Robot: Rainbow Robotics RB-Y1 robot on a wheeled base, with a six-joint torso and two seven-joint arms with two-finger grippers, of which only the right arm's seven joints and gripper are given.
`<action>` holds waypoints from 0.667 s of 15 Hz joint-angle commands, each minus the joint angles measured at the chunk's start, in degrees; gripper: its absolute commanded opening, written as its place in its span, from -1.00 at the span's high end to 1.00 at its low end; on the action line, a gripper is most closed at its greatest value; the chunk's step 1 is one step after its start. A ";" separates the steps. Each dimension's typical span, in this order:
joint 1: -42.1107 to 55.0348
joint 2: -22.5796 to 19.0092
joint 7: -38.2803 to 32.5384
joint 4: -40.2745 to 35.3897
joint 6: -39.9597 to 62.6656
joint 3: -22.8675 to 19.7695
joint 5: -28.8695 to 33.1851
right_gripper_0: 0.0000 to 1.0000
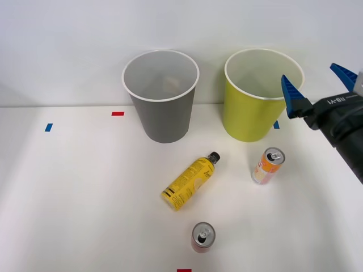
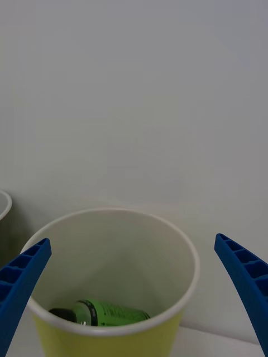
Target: Put cans in the gray bin, plastic bottles in the light green bin
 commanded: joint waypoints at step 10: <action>39.02 -0.04 0.22 -9.89 -19.53 9.90 -0.08 -1.00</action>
